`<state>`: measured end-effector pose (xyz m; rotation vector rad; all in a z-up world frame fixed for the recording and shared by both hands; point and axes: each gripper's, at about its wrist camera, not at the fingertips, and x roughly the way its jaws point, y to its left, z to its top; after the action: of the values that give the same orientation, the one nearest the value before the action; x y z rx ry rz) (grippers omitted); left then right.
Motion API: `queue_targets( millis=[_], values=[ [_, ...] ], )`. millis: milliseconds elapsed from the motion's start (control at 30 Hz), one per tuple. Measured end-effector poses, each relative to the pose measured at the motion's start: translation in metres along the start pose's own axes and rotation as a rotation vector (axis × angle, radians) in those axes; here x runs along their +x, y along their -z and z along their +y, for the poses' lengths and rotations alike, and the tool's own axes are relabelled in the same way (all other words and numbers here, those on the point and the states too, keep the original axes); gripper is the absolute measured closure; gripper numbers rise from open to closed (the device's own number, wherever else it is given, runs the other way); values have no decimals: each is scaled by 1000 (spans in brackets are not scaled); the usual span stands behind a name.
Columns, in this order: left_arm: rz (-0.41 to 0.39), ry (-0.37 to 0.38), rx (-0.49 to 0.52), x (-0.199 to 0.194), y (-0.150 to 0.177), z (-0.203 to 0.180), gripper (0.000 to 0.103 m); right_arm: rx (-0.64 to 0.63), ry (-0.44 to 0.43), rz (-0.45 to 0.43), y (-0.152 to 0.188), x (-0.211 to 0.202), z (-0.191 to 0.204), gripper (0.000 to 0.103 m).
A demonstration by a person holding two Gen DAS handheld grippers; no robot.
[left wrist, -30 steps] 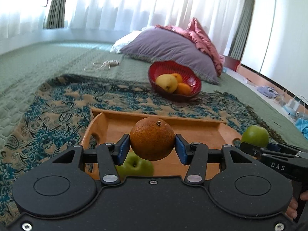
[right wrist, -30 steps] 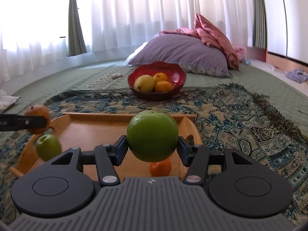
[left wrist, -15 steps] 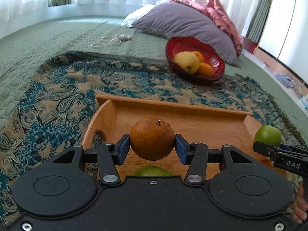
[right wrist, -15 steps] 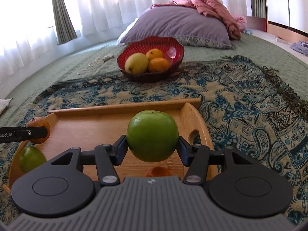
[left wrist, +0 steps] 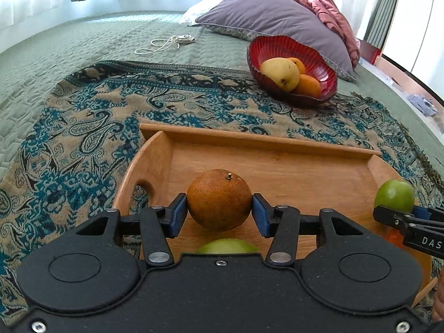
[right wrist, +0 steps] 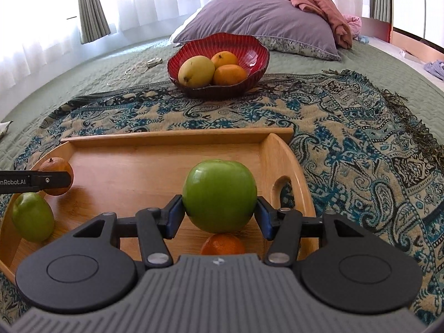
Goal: Organize fruits
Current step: 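Carry the citrus and apple onto the tray and open both grippers, then withdraw both grippers toward the dates and tangerines beside the tray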
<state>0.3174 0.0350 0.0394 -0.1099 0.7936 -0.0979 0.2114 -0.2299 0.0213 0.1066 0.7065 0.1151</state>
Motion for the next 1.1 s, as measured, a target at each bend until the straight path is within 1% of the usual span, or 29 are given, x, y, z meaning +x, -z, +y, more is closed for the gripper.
queue_targets(
  millis=[533, 567, 600, 633, 667, 700, 767, 800, 900, 1000, 1100],
  values=[
    [-4, -3, 2, 3, 0, 3, 55, 22, -7, 6, 1, 3, -2, 44],
    [-5, -2, 4, 2, 0, 3, 52, 28, -7, 6, 2, 3, -2, 42],
    [-9, -2, 5, 1, 0, 3, 46, 33, -9, 6, 2, 3, -3, 42],
    [-15, -3, 4, -1, 1, 3, 42, 37, -11, 4, 2, 2, -3, 39],
    [-22, -5, 5, -3, 1, 3, 36, 39, -12, 2, 2, 1, -3, 35],
    [-29, -8, 6, -5, 1, 3, 32, 41, -14, -2, 3, 0, -3, 31],
    [-37, -15, 9, -10, 2, 3, 29, 37, -19, -11, 3, -4, -2, 31],
    [-39, -17, 8, -12, 3, 4, 26, 31, -19, -16, 4, -6, -1, 29],
    [-57, -13, 8, -23, 8, 4, 22, 5, -15, -33, 5, -15, 2, 25],
    [-88, -1, 22, -39, 15, 2, 13, -22, -18, -57, 10, -27, 5, 22],
    [-124, 1, 45, -58, 23, -2, 9, -50, -20, -87, 17, -41, 6, 20]
  ],
)
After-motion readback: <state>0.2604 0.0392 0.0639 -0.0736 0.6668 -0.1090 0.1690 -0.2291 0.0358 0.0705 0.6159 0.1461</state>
